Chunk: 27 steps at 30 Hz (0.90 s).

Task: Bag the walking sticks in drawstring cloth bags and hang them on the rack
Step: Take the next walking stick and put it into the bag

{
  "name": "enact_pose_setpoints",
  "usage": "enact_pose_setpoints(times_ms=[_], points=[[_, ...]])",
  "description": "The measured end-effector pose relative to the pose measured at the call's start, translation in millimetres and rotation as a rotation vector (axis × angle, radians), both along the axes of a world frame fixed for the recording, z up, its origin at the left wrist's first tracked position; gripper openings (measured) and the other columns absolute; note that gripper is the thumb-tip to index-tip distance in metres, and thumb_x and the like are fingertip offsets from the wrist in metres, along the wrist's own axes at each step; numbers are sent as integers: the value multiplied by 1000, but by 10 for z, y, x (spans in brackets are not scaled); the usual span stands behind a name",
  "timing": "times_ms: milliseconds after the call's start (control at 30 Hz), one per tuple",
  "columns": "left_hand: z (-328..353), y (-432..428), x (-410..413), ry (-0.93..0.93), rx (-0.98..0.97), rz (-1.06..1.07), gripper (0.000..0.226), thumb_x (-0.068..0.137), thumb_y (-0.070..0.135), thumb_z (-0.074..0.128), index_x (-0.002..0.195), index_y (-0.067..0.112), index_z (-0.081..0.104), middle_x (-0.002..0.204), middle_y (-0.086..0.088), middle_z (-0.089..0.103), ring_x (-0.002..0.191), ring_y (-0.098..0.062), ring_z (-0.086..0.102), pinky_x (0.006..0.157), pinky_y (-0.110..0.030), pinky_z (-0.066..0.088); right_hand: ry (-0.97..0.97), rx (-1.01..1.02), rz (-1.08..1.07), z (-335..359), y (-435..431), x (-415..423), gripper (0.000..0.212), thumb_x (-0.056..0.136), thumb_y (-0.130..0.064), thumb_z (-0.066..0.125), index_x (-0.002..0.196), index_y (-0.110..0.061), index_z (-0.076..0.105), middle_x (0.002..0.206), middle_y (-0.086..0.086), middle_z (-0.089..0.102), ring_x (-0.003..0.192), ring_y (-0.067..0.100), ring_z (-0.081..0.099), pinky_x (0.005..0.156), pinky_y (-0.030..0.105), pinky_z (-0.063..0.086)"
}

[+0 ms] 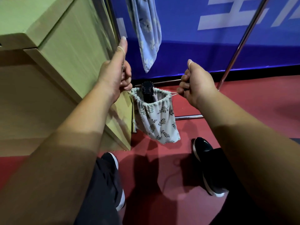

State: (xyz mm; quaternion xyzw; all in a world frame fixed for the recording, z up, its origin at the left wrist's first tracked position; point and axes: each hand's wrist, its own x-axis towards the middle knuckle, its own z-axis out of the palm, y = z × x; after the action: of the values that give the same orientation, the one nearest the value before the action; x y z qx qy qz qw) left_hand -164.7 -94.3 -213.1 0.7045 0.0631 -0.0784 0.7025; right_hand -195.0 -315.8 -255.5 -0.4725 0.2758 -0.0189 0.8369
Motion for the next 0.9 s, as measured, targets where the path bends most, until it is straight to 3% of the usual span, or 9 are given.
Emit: enact_pose_setpoints(times_ms=[167,267,333,400,467,533,600,700,900], points=[[19,103,33,-91,141,77,72,81,81,68,53,17,50,45,-2,33,40,-21,31,49,-29,36,46,-103,-148,-16,-106,-20,36,103,-25,54,73,-25,33,60,-4,24,46,13,14,48,27,13],[-16,106,67,-37,5,3,77,84,87,57,55,16,51,48,-4,32,44,-21,35,57,-34,41,30,-176,-64,-10,-82,-10,44,105,-42,58,72,-26,35,61,-4,28,49,14,17,48,28,14],[-55,58,58,43,-133,-99,84,91,87,42,54,13,51,49,-7,38,51,-26,53,73,-40,52,17,-174,36,7,-27,-10,53,104,-59,56,66,-25,39,61,-2,36,49,14,24,48,28,24],[-107,-21,7,105,-158,-204,90,91,90,33,50,11,46,48,-10,42,63,-33,68,86,-42,54,1,-159,136,34,42,-18,66,101,-74,48,60,-22,41,59,1,43,48,18,38,55,29,44],[-154,-106,-56,121,-206,-270,93,91,90,31,44,11,38,45,-12,39,57,-35,61,83,-44,52,-43,-104,213,58,95,-29,75,100,-81,38,57,-19,38,57,5,41,51,22,44,67,36,53],[-156,-166,-97,116,-252,-312,94,93,89,29,42,11,34,42,-10,28,45,-30,40,66,-39,47,-66,-46,264,67,110,-38,77,100,-83,31,56,-20,34,56,4,32,49,22,35,65,37,48],[-116,-196,-114,124,-265,-347,92,94,88,29,42,12,29,43,-6,15,41,-22,19,53,-35,21,-59,-35,274,52,99,-48,73,100,-83,33,59,-23,26,57,2,21,51,22,16,55,33,27],[-70,-185,-92,135,-215,-314,87,92,88,37,45,16,23,48,-3,7,45,-18,5,59,-40,2,-29,-158,251,9,79,-71,66,99,-76,46,69,-25,17,65,1,12,60,22,4,58,38,7],[13,29,16,57,-141,-200,82,90,86,48,57,19,16,50,-3,8,43,-18,7,53,-32,8,-45,-585,215,16,162,-113,68,88,-72,61,55,-24,25,53,0,28,46,20,23,55,37,24]])
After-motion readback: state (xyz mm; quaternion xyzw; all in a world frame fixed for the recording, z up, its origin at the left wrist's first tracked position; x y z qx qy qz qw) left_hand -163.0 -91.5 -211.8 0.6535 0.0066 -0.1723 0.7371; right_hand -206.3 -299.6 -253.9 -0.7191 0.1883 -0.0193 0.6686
